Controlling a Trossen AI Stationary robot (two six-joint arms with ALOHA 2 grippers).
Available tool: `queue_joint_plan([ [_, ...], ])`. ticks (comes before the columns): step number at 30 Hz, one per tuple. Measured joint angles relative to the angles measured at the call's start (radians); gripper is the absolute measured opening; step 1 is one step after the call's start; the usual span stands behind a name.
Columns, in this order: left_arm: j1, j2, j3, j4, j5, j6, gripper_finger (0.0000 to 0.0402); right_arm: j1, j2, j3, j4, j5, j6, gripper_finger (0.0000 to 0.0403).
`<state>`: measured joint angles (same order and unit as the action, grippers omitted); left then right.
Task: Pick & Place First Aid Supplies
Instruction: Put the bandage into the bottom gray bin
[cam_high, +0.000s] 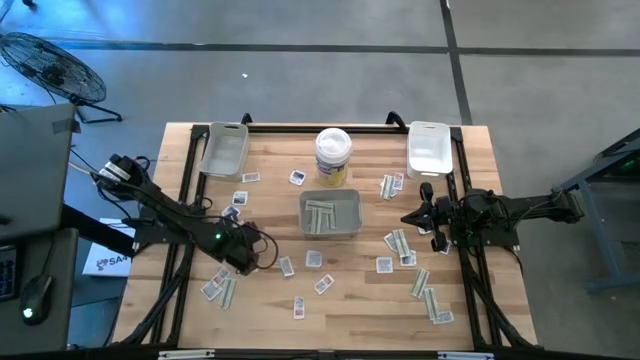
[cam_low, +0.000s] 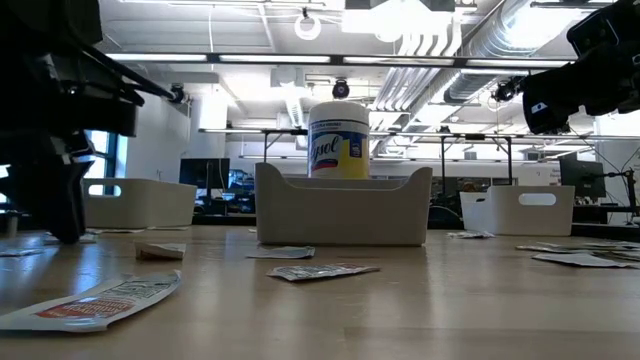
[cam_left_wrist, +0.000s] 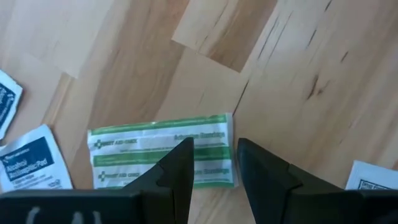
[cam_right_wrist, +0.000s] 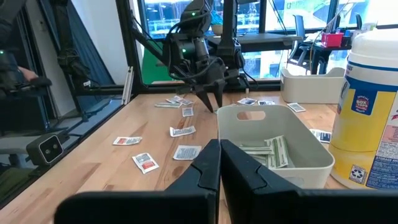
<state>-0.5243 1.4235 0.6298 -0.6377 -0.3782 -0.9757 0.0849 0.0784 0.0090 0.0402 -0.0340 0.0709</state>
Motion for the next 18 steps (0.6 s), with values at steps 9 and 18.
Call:
queue_joint_plan([
  [9,0.000,-0.002,-0.020,0.045,0.009,-0.029,0.0086,0.000,0.000,0.000,0.000,0.000,0.000,0.0005],
  [18,-0.001,0.000,-0.019,0.053,-0.024,-0.027,0.0017,0.000,0.000,0.000,0.000,0.000,0.000,0.0005],
])
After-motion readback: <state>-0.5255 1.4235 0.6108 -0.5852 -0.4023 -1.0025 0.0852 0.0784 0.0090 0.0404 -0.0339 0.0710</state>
